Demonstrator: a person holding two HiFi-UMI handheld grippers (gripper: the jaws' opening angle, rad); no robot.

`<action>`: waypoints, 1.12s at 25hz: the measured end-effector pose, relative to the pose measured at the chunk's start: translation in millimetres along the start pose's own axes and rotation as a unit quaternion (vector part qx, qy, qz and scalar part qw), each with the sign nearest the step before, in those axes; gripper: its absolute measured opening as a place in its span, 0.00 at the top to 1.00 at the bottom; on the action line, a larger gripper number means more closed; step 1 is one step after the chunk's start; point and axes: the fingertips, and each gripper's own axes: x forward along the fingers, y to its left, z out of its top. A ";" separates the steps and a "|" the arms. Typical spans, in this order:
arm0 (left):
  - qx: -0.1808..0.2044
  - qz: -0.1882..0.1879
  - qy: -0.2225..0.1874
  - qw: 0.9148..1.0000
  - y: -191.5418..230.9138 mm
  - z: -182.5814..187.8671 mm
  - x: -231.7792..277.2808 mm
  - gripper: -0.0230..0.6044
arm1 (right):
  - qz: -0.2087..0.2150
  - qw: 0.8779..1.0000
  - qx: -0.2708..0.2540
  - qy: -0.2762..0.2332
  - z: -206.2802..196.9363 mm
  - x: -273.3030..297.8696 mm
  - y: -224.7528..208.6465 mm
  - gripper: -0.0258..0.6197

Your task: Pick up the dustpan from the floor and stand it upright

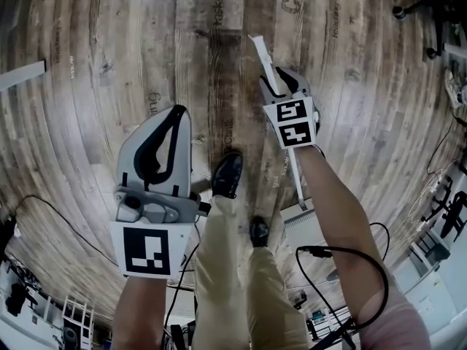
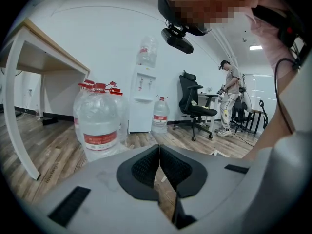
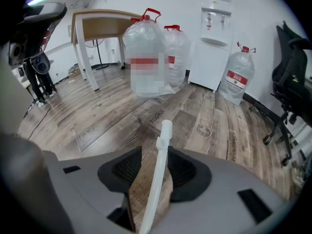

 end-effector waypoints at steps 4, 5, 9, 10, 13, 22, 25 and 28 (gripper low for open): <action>0.001 0.000 0.002 1.000 0.6 -5.5 3.7 0.94 | 0.002 1.000 0.008 0.016 -12.0 14.6 -3.6 0.70; 0.003 0.000 0.002 1.000 0.6 -5.7 5.1 0.94 | 0.004 1.000 0.007 0.020 -14.4 18.3 -3.5 0.70; 0.008 -0.005 0.001 1.000 -0.5 -5.2 9.5 0.94 | 0.007 0.999 0.003 0.038 -25.8 32.9 -3.4 0.71; 0.009 -0.006 0.001 1.000 -1.3 -5.4 9.9 0.94 | 0.007 0.999 0.003 0.042 -28.6 35.8 -4.0 0.72; 0.013 -0.010 0.002 1.000 -3.9 -7.0 9.6 0.94 | 0.003 0.999 0.006 0.051 -34.7 42.0 -6.7 0.73; 0.024 -0.012 0.001 1.000 -7.1 -10.8 6.5 0.94 | 0.000 0.998 0.018 0.066 -46.6 58.8 -11.2 0.78; 0.029 -0.013 0.003 0.999 -7.7 -13.2 2.8 0.94 | 0.000 0.998 0.023 0.064 -46.7 59.5 -11.3 0.80; 0.028 -0.010 0.004 1.000 -11.2 -11.3 -2.8 0.94 | 0.002 0.998 0.026 0.056 -40.5 49.7 -9.9 0.80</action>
